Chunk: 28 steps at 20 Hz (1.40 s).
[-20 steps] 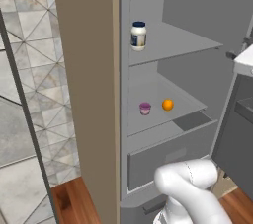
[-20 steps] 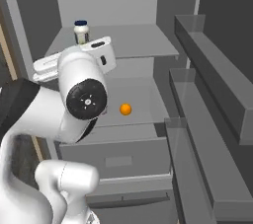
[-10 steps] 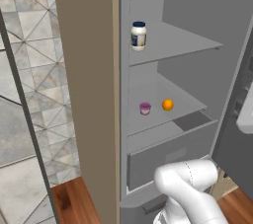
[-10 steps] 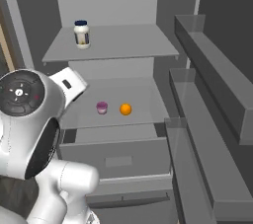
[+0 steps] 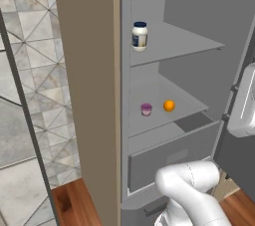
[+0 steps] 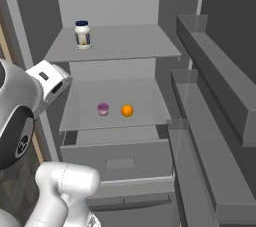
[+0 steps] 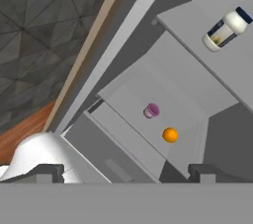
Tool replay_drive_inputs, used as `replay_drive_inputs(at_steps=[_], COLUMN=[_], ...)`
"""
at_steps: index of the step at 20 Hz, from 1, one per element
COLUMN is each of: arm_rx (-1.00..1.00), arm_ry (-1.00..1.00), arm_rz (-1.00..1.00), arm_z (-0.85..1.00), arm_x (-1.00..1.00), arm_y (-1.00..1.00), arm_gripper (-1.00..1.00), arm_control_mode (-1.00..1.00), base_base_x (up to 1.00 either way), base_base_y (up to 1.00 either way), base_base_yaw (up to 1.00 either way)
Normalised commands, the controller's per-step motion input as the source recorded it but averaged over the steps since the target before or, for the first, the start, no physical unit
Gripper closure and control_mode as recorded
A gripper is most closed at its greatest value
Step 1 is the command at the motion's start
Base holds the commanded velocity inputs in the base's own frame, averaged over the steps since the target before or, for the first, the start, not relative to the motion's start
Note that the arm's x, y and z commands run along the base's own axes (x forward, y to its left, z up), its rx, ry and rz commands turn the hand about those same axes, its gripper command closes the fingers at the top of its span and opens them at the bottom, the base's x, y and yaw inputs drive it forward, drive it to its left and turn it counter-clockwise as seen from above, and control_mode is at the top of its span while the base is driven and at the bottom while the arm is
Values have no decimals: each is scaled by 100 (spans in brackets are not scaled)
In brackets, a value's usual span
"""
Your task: Place the mayonnaise and condiment bottle from the counter to the top shelf of the fridge. If the existing items in the fridge are on the top shelf, move them to other shelves.
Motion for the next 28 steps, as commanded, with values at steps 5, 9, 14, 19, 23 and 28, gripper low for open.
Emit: replay_drive_inputs(at_steps=[5, 9, 14, 19, 23, 28], arm_rx=[-1, -2, 0, 0, 0, 0], arm_ry=[1, 2, -5, -5, 0, 0], arm_rz=[0, 0, 0, 0, 0, 0], arm_z=[0, 0, 0, 0, 0, 0], arm_x=[-2, -1, -2, -2, 0, 0], arm_y=[0, 0, 0, 0, 0, 0], arm_gripper=[-100, -100, -100, -100, -100, -100], arm_control_mode=[-100, -100, -100, -100, 100, 100], base_base_x=[0, 0, 0, 0, -29, -98], base_base_y=[0, 0, 0, 0, 0, -11], base_base_yaw=[0, 0, 0, 0, 0, 0])
